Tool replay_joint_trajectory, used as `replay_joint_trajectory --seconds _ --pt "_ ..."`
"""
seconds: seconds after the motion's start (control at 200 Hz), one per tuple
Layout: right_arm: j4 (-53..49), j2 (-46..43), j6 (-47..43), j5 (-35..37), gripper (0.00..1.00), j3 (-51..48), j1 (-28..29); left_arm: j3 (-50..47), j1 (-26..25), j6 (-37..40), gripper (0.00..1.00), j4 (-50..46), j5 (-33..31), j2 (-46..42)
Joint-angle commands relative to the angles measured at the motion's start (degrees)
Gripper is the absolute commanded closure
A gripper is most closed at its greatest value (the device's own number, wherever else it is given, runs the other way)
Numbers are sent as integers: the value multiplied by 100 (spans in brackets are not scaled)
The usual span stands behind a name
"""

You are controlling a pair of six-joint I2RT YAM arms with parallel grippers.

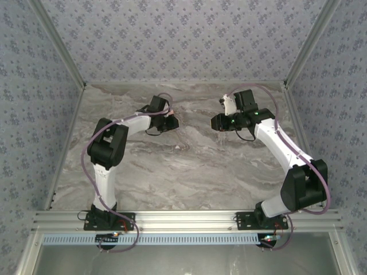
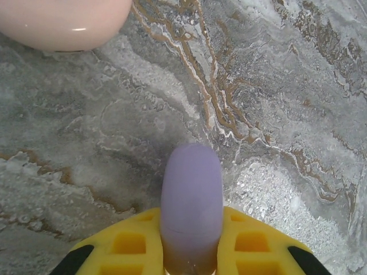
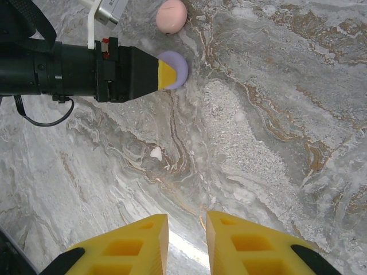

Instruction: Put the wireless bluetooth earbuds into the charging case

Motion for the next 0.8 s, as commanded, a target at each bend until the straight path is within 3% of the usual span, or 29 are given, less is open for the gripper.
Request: replay_joint_trajectory --seconds 0.0,0.38,0.595,0.795 --pt "-137 -125 34 104 75 19 -35 126 3 -81 82 -182 -42 126" --pt "-326 -145 -19 398 73 -32 -89 202 14 276 60 -585 -399 29" --pt "-308 -214 -34 906 69 -111 -158 1 12 542 45 -700 -757 -458" --pt "-286 -299 -73 1666 63 -148 -215 -373 12 893 37 -794 -1285 -1174"
